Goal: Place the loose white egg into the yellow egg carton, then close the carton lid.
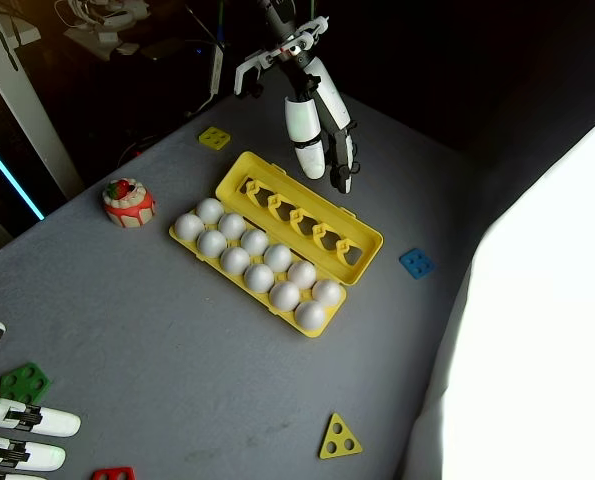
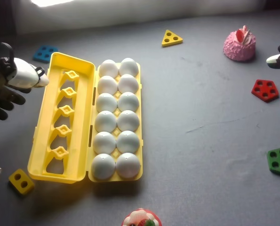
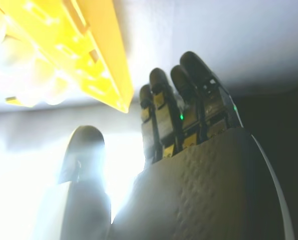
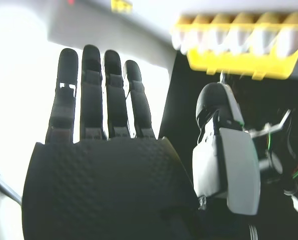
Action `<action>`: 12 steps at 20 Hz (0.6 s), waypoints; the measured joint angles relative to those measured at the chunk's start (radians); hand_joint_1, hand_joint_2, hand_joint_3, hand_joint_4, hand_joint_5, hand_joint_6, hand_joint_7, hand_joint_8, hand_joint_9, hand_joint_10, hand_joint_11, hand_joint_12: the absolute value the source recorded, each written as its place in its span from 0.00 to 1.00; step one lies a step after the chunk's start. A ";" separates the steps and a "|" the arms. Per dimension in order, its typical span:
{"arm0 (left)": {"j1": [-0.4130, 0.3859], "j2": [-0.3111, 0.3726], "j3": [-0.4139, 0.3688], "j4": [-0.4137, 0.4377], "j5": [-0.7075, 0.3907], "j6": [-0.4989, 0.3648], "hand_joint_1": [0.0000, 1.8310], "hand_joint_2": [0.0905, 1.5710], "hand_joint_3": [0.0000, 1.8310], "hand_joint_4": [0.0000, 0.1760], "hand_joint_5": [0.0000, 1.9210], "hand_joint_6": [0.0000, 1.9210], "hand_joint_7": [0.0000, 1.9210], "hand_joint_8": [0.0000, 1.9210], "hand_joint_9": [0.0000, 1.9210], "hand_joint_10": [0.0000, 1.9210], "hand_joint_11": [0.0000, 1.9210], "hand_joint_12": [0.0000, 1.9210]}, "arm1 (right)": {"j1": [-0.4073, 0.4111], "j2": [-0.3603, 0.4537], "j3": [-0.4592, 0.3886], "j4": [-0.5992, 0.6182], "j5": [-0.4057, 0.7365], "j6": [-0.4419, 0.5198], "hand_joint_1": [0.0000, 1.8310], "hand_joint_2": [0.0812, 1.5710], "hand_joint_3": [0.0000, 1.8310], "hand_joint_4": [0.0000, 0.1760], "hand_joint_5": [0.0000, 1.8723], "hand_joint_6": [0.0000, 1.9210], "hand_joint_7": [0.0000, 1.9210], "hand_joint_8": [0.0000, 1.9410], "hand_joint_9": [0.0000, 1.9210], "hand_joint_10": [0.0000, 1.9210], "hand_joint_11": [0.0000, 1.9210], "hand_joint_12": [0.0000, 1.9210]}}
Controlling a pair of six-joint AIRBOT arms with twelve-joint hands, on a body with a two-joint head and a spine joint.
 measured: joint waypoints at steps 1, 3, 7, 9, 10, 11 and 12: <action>0.011 -0.006 0.002 0.005 0.003 -0.028 0.18 0.88 0.00 0.12 0.17 0.05 0.19 0.08 0.01 0.49 0.00 0.72 | 0.000 0.000 0.000 0.000 0.005 -0.011 0.10 0.74 0.00 0.00 0.17 0.00 0.21 0.00 0.20 0.00 0.00 0.52; 0.031 -0.013 0.003 0.006 0.006 -0.063 0.14 0.89 0.00 0.16 0.16 0.05 0.18 0.09 0.00 0.49 0.00 0.72 | -0.007 -0.006 0.000 0.000 0.014 -0.014 0.09 0.75 0.00 0.00 0.17 0.00 0.22 0.00 0.20 0.00 0.00 0.53; 0.065 -0.024 0.004 0.010 0.009 -0.137 0.17 0.88 0.00 0.13 0.15 0.09 0.13 0.26 0.00 0.54 0.00 0.74 | -0.014 -0.021 0.000 0.000 0.019 -0.014 0.08 0.75 0.00 0.00 0.16 0.00 0.21 0.00 0.20 0.00 0.00 0.55; 0.074 -0.024 0.005 0.006 0.009 -0.155 0.16 0.88 0.00 0.11 0.14 0.12 0.11 0.30 0.00 0.53 0.00 0.77 | -0.014 -0.023 0.000 0.000 0.025 -0.015 0.09 0.74 0.00 0.00 0.16 0.00 0.20 0.00 0.19 0.00 0.00 0.56; 0.076 -0.025 0.006 0.007 0.007 -0.166 0.16 0.88 0.00 0.11 0.14 0.12 0.11 0.30 0.00 0.53 0.00 0.77 | -0.014 -0.024 0.000 0.000 0.026 -0.015 0.09 0.74 0.00 0.00 0.16 0.00 0.20 0.00 0.19 0.00 0.00 0.56; 0.083 -0.025 0.006 0.018 0.008 -0.179 0.18 0.88 0.00 0.08 0.15 0.13 0.10 0.30 0.00 0.53 0.00 0.77 | -0.014 -0.025 0.000 0.000 0.026 -0.016 0.09 0.74 0.00 0.00 0.15 0.00 0.20 0.00 0.19 0.00 0.00 0.56; 0.084 -0.025 0.006 0.012 0.005 -0.193 0.18 0.87 0.00 0.12 0.13 0.16 0.09 0.32 0.00 0.54 0.00 0.77 | -0.014 -0.026 -0.001 0.000 0.027 -0.018 0.08 0.75 0.00 0.00 0.15 0.00 0.20 0.00 0.18 0.00 0.00 0.56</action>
